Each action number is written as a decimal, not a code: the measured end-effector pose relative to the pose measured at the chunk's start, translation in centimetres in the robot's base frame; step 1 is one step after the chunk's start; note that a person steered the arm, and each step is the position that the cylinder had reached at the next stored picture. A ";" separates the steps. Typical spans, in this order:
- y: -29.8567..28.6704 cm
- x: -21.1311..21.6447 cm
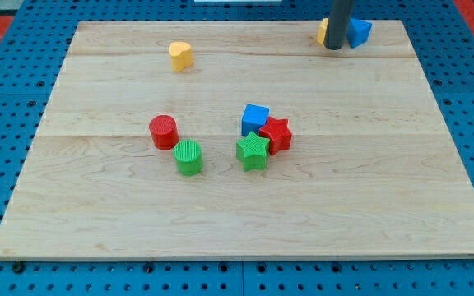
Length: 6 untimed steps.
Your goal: Place the arm bottom right to the yellow heart
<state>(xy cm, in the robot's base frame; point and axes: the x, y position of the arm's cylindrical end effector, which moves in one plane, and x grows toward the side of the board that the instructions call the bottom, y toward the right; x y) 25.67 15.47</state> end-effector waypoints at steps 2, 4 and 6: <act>-4.0 5.2; -6.0 5.4; -9.5 6.7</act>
